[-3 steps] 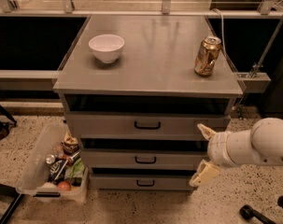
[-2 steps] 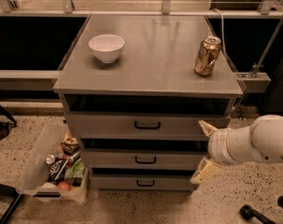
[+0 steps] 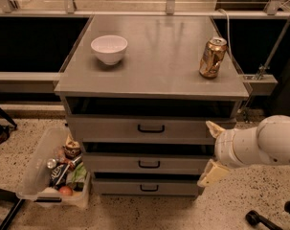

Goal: Open top drawer

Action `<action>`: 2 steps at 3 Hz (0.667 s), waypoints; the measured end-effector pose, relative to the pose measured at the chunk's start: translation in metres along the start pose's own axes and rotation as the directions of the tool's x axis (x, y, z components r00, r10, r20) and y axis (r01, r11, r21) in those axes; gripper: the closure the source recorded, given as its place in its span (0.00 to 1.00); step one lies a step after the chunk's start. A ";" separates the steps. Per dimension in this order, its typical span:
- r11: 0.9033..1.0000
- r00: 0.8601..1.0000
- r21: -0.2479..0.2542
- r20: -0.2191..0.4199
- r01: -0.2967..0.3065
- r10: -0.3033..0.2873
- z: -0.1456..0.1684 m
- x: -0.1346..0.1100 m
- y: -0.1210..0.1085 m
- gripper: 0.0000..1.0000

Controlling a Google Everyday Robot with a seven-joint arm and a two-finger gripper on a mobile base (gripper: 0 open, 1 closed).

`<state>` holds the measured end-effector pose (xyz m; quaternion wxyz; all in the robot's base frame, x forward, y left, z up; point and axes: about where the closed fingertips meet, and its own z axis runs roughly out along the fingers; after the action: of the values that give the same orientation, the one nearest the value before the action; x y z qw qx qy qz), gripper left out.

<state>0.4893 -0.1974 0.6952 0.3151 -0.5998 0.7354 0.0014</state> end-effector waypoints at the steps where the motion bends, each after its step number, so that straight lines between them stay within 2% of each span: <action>1: 1.000 0.998 -0.021 0.053 0.017 -0.016 0.022 -0.005 -0.022 0.00; 2: 0.999 0.993 -0.041 0.110 0.036 -0.031 0.046 -0.011 -0.045 0.00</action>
Offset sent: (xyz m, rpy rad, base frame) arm 0.0979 0.0193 -0.0218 0.1341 -0.0106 0.1339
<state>0.5509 -0.1834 0.6804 0.3418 -0.6177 0.7068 0.0447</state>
